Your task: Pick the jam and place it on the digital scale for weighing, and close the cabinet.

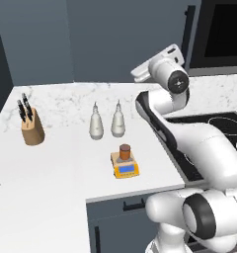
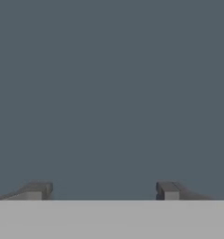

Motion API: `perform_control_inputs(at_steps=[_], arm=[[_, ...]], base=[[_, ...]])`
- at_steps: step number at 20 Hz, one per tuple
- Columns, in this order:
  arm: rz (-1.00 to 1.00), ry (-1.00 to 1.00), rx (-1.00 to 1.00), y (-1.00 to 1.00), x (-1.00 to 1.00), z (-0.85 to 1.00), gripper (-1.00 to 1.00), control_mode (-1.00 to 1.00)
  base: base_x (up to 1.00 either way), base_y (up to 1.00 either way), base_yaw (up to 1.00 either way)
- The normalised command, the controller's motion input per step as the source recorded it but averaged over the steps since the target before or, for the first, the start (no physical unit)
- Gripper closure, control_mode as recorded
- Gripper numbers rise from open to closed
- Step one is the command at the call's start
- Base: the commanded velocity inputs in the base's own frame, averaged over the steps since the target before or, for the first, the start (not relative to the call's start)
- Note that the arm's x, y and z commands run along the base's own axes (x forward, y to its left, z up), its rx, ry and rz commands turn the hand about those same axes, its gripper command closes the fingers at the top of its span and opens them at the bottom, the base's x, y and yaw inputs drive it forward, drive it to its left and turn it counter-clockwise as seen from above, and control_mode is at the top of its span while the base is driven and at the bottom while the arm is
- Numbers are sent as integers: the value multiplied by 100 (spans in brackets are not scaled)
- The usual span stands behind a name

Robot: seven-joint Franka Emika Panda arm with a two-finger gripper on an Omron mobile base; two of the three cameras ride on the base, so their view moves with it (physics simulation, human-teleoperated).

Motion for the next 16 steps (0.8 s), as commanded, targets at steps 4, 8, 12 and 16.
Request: perform_control_inputs(at_steps=[4,8,12,16], arm=[[0,4,6,-18,88,0,-100,-100],[0,8,4,-8,92,-11,-100,-100],[0,9,0,0,100,-29,-100,-100],[3,0,1,-3,55,-18,-100,-100]], base=[[0,0,0],[0,0,0],[0,0,0],[0,0,0]])
